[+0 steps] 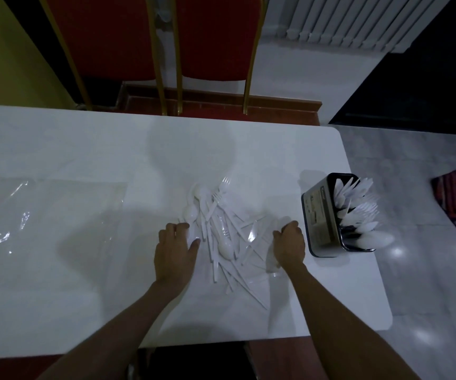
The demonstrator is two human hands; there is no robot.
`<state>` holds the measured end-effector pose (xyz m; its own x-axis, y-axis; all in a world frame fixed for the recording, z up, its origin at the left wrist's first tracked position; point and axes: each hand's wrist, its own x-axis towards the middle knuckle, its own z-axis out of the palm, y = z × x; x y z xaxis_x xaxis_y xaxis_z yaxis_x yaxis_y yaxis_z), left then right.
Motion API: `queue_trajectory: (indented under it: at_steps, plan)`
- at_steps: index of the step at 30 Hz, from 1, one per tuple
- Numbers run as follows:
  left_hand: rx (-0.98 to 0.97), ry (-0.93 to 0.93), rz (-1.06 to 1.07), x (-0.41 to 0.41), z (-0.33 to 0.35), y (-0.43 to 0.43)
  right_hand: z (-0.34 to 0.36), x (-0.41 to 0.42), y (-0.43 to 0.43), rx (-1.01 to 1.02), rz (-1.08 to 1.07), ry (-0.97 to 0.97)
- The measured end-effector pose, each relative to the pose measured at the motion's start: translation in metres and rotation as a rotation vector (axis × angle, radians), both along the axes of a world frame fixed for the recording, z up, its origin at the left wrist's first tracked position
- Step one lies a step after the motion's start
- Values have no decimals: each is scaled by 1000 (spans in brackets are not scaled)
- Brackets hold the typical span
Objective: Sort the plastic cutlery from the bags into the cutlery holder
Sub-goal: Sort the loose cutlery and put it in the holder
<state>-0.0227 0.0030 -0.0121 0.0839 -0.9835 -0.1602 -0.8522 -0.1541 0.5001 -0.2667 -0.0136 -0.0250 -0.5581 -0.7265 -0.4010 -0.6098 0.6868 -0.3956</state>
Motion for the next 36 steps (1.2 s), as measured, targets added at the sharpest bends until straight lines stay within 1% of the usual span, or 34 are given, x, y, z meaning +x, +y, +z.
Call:
queue_trajectory:
  at_steps: [2, 6, 8, 12, 17, 20, 21, 23, 26, 28, 31, 34, 36]
  plan:
    - [-29, 30, -26, -9, -3, 0, 3, -2, -6, 5, 48, 23]
    - [-56, 72, -96, -31, -4, -8, 11, -9, -6, -68, 78, -35]
    - [-64, 59, -118, -40, -2, -16, 12, -9, -1, -54, 118, -68]
    - [-48, 12, -167, -51, 2, -29, 12, 1, 3, 0, 55, -250]
    - [6, -5, -282, -63, 0, -28, 10, 2, -7, 6, 14, -305]
    - [-3, -48, -380, -71, -2, -21, 11, -7, -14, -10, -10, -275]
    - [-2, -80, -412, -75, -2, -20, 13, -10, -15, -22, 10, -241]
    - [33, -173, -458, -82, -2, -16, 14, -15, -14, -10, 117, -168]
    - [109, -356, -501, -90, -1, -13, 5, -12, -11, 76, 323, -129]
    - [136, -407, -516, -92, -1, -13, 2, -8, -10, 112, 402, -114]
    - [178, -312, -428, -88, 2, -15, 6, -6, -16, 139, 470, -71]
    - [230, -113, -273, -78, 4, -17, 15, -11, -23, 182, 508, -51]
    - [284, 74, -157, -70, 8, -21, 22, -17, -27, 185, 524, -70]
